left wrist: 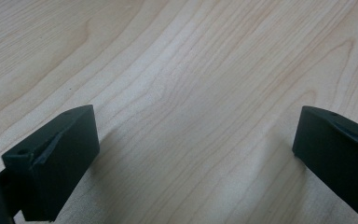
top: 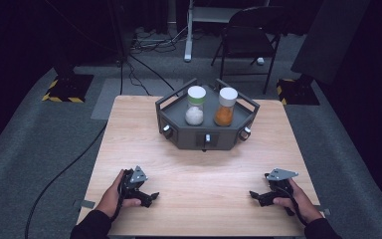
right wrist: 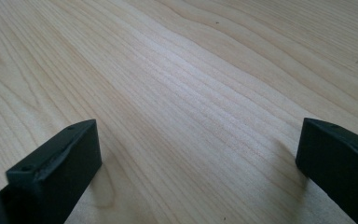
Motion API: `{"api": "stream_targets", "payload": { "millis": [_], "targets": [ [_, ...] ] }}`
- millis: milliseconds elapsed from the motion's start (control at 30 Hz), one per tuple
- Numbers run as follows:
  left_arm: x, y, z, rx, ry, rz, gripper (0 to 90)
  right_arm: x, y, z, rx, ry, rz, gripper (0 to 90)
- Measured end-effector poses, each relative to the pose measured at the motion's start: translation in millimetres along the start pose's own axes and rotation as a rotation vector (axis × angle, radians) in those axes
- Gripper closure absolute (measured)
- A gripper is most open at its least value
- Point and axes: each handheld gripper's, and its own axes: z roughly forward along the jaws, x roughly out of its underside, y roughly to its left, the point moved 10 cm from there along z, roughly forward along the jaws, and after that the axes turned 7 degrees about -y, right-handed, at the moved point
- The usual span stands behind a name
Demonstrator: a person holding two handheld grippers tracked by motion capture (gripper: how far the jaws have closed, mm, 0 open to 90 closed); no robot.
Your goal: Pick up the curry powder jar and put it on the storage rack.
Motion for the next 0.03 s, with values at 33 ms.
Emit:
{"api": "stream_targets", "payload": {
  "millis": [33],
  "targets": [
    [0.0,0.0,0.0,0.000,0.000,0.000,0.3,0.0,0.0,0.0,0.000,0.000,0.000,0.0]
  ]
}}
